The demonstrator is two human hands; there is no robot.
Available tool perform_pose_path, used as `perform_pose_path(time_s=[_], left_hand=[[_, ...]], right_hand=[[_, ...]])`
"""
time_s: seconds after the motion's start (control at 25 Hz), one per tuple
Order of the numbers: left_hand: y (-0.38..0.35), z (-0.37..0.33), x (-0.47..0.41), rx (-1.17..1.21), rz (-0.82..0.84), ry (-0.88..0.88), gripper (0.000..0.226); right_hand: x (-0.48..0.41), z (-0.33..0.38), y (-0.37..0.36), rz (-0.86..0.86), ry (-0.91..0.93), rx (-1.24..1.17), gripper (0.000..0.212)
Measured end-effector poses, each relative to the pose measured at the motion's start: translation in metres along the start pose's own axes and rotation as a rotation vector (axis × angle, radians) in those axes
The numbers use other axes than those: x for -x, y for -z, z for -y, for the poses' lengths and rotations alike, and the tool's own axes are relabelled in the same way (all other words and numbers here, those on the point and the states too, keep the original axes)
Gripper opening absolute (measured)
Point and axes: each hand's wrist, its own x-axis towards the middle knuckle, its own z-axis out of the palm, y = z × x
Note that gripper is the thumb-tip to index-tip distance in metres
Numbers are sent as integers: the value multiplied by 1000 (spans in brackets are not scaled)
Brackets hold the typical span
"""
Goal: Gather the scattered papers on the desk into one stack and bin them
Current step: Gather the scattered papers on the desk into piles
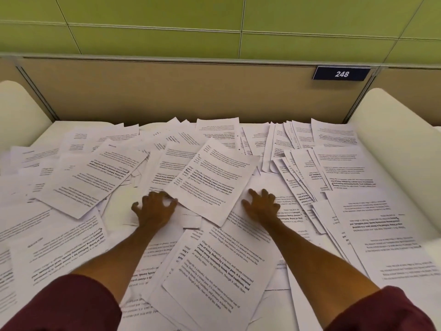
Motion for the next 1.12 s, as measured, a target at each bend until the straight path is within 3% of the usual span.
perform_pose_path(time_s=[0.12, 0.24, 0.32, 0.48, 0.56, 0.64, 0.96, 1.12], left_hand=[[18, 21, -22, 123, -31, 212, 68], [24, 39, -29, 60, 102, 374, 92], [25, 36, -37, 38, 120, 332, 90], [30, 29, -53, 233, 141, 323, 97], [30, 28, -57, 265, 147, 406, 103], [29, 22, -60, 251, 165, 438, 104], [31, 19, -74, 666, 289, 414, 75], [31, 17, -66, 937, 424, 303, 32]], right_hand=[[-11, -2, 7, -132, -161, -73, 52], [-13, -1, 4, -60, -275, -82, 64], [-14, 11, -1, -32, -186, -22, 66], [-21, 10, 8, -110, -19, -79, 58], [-23, -13, 16, -160, -219, -86, 70], [-21, -30, 19, -75, -432, -117, 96], [-27, -38, 23, -67, -444, -185, 118], [-33, -40, 30, -42, -498, -158, 113]])
